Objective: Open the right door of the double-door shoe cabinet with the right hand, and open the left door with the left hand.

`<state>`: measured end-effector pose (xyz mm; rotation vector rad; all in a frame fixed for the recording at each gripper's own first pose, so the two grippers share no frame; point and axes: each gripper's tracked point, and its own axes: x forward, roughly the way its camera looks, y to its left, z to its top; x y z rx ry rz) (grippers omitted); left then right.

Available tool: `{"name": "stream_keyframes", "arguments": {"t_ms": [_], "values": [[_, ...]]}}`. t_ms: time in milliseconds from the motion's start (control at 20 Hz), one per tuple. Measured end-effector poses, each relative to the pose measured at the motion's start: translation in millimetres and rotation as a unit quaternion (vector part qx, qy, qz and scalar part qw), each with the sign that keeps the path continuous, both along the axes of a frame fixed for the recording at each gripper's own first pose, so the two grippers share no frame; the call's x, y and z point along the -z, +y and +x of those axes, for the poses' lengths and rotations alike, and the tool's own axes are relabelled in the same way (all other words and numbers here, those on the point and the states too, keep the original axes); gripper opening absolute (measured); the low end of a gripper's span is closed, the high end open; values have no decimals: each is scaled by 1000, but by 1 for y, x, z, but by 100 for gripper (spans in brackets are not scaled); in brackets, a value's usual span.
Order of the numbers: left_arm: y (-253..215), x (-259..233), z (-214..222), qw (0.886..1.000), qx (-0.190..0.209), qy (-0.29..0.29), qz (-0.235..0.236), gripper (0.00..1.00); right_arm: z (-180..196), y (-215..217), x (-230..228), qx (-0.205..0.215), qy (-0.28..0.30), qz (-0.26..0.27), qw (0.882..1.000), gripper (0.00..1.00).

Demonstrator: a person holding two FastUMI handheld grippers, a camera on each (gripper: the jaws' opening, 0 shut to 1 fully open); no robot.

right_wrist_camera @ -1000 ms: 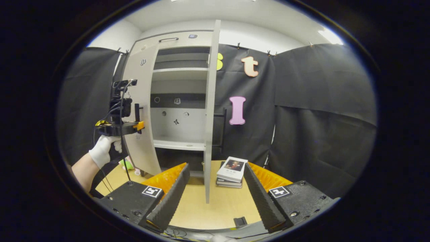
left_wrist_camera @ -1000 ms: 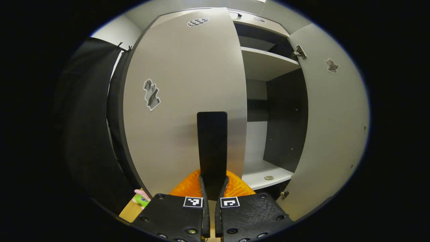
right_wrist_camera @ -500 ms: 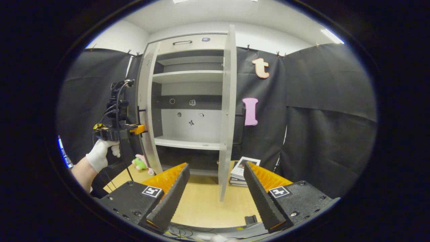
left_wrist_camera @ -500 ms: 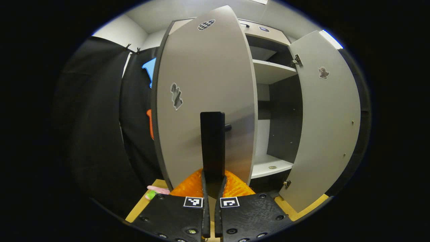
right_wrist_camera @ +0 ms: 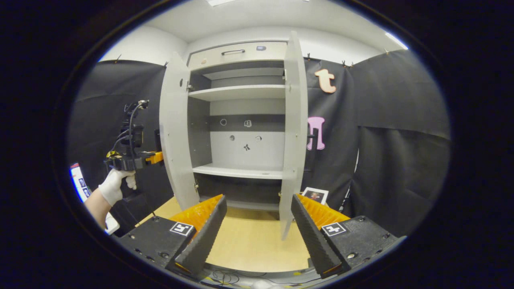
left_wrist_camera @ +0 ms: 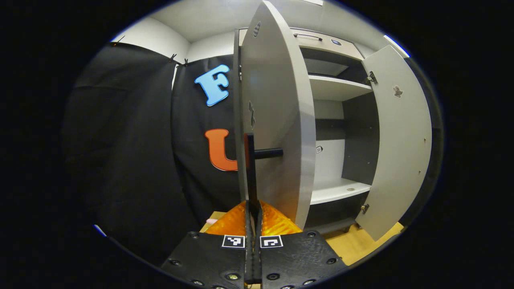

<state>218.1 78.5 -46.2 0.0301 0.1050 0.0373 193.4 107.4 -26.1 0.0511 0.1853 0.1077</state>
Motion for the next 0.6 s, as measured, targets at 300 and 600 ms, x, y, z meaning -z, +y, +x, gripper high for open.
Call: {"name": "stream_keyframes", "arguments": {"t_ms": [300,600], "values": [[48,3,-2,1000,13,-7,-7,0,5,18,0,-12,1,-1,1000,100],[53,4,1,999,39,-14,3,0,9,33,0,-18,3,-5,1000,100]]}}
